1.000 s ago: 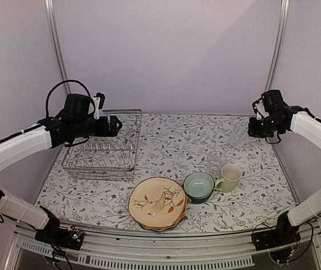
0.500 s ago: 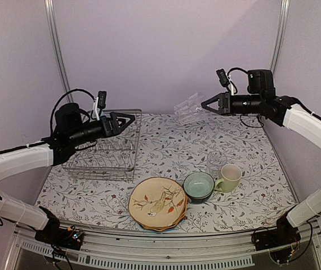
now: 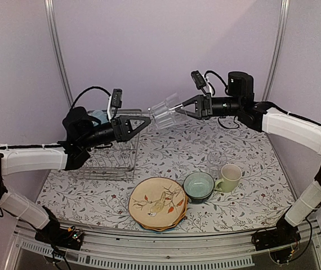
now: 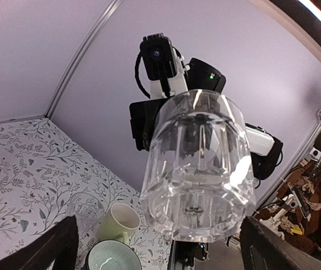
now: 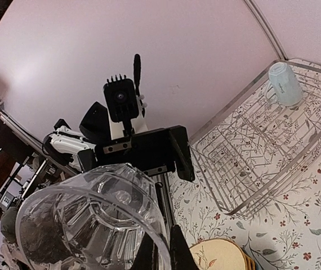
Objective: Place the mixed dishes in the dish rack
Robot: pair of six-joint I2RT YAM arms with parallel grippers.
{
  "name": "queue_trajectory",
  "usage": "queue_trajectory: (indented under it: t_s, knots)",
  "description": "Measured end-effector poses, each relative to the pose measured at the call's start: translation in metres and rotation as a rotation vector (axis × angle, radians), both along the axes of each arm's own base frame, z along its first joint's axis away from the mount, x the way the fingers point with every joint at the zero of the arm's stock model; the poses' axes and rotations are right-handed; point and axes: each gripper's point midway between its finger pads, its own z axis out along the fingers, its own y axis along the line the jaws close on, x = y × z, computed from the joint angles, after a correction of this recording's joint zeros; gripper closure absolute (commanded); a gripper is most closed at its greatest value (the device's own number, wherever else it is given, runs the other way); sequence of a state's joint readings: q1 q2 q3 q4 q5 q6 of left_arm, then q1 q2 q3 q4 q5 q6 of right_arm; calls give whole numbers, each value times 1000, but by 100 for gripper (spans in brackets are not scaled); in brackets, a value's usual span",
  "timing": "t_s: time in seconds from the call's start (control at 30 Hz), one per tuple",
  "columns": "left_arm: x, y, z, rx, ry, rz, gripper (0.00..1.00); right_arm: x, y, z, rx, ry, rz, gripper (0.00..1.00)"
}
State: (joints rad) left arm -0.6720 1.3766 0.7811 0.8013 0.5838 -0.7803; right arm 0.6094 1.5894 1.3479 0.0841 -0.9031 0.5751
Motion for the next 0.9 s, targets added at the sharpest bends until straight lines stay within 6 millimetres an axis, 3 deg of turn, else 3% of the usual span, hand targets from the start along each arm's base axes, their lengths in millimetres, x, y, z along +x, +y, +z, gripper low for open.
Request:
queue_trajectory:
  t_s: [0.2,0.43,0.6,0.9]
  knots:
    - [-9,-20,-3,-32,-2,-77,0,-4,1,13,64,-7,30,100]
    - [-21,-26,11,-95,-51,-129,0,-7,1,18,93,-6,51,100]
    - [-30,-27,21,-123,-90,-145,0,-7,3,12,86,8,47,100]
    - [-27,-28,20,-125,-92,-137,2,-1,9,-1,80,37,50,100]
